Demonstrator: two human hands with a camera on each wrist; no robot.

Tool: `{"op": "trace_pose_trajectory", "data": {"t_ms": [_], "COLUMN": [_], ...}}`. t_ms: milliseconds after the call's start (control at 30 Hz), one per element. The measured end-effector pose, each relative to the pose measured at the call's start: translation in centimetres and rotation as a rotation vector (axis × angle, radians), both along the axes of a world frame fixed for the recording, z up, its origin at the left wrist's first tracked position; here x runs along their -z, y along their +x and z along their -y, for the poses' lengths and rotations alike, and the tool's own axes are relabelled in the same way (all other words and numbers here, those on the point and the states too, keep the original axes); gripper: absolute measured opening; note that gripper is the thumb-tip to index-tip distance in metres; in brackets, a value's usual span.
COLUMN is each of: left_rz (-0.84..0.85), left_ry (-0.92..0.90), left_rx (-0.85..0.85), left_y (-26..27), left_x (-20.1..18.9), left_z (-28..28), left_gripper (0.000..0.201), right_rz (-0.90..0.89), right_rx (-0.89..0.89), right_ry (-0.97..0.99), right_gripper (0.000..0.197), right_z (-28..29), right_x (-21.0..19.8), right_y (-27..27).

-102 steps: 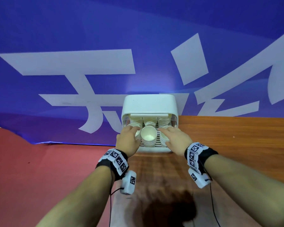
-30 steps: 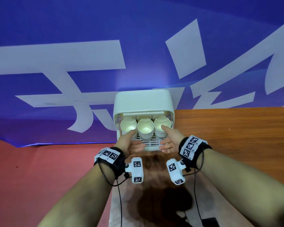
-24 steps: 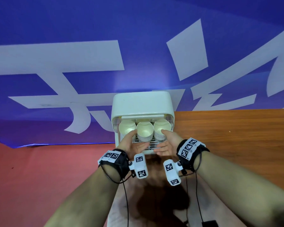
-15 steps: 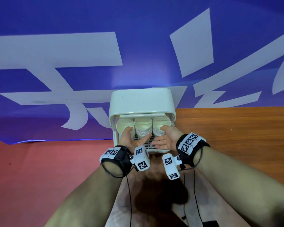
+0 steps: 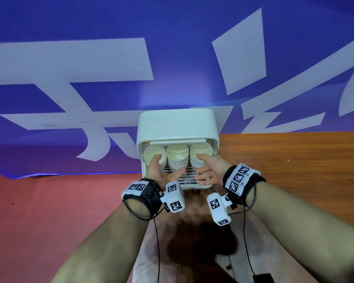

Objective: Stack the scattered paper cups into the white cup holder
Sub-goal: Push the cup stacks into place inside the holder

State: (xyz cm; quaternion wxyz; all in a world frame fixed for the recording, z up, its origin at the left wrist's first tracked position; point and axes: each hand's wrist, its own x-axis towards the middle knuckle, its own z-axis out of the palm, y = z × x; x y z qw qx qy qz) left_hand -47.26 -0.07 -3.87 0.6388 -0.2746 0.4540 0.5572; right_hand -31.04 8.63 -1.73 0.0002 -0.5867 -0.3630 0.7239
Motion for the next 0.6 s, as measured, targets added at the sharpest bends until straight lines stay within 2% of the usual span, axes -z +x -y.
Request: {"op": "trace_pose_trajectory", "data": {"t_ms": [100, 167, 267, 433, 600], "left_rz": [-0.025, -0.059, -0.152, -0.208, -0.252], "left_ry": [0.052, 0.079, 0.046, 0.004, -0.006], "left_rx": [0.047, 0.11, 0.219, 0.248, 0.262], "left_y": [-0.2, 0.1, 1.0, 2.5, 2.7], "left_x": [-0.1, -0.3, -0.3, -1.0, -1.4], "left_z": [0.6, 0.8, 0.6, -0.7, -1.3], "left_gripper": [0.096, 0.09, 0.068, 0.043, 0.045], "right_rz": [0.11, 0.165, 0.218, 0.205, 0.172], "right_rx": [-0.102, -0.171, -0.21, -0.211, -0.203], "right_ry": [0.142, 0.22, 0.314, 0.27, 0.243], "right_gripper": [0.046, 0.037, 0.028, 0.026, 0.026], "right_z": [0.1, 0.2, 0.3, 0.5, 0.3], "right_x": [-0.1, -0.4, -0.6, -0.9, -0.8], "right_y": [0.2, 0.2, 0.2, 0.4, 0.4]}}
